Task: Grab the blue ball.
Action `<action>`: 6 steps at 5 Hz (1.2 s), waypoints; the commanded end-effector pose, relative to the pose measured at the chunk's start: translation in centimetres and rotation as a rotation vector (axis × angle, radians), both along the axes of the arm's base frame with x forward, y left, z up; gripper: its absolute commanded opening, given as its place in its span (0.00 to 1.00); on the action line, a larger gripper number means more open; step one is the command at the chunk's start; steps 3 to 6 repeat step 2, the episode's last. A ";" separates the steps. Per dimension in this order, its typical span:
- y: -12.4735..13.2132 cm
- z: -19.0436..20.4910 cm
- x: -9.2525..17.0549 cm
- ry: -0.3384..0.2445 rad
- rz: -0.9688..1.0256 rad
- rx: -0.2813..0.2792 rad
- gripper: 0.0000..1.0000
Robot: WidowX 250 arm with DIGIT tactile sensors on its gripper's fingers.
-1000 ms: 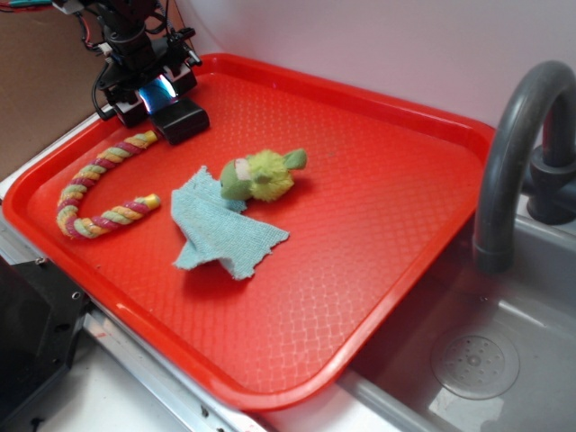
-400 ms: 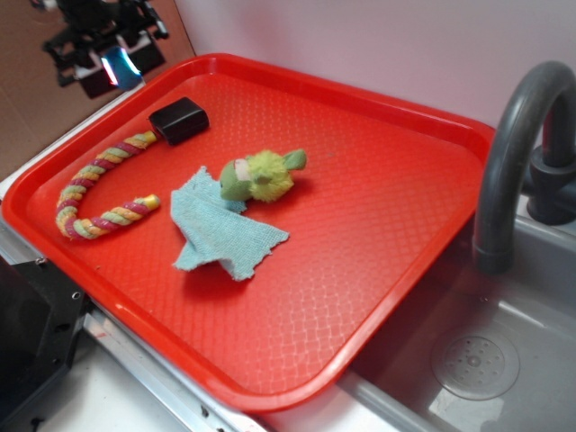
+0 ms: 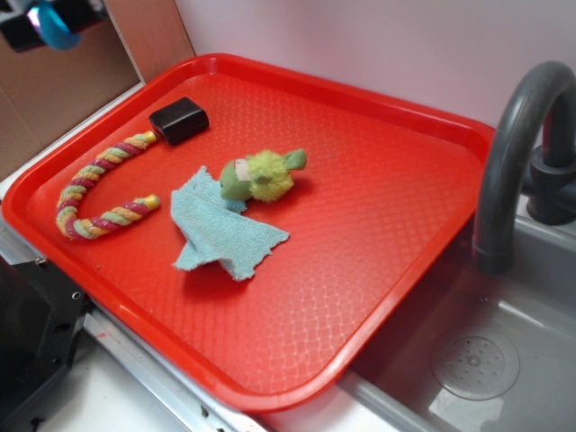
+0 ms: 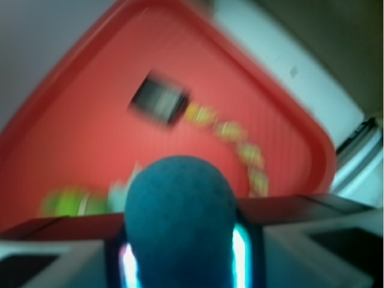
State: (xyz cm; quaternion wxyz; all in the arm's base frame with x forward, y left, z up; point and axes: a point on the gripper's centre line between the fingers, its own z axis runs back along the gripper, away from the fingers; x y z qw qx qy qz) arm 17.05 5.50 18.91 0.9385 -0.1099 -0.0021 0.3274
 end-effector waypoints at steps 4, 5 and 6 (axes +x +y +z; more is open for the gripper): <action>1.8 4.0 -6.4 -0.034 -0.251 -0.036 0.00; 1.8 4.0 -6.4 -0.034 -0.251 -0.036 0.00; 1.8 4.0 -6.4 -0.034 -0.251 -0.036 0.00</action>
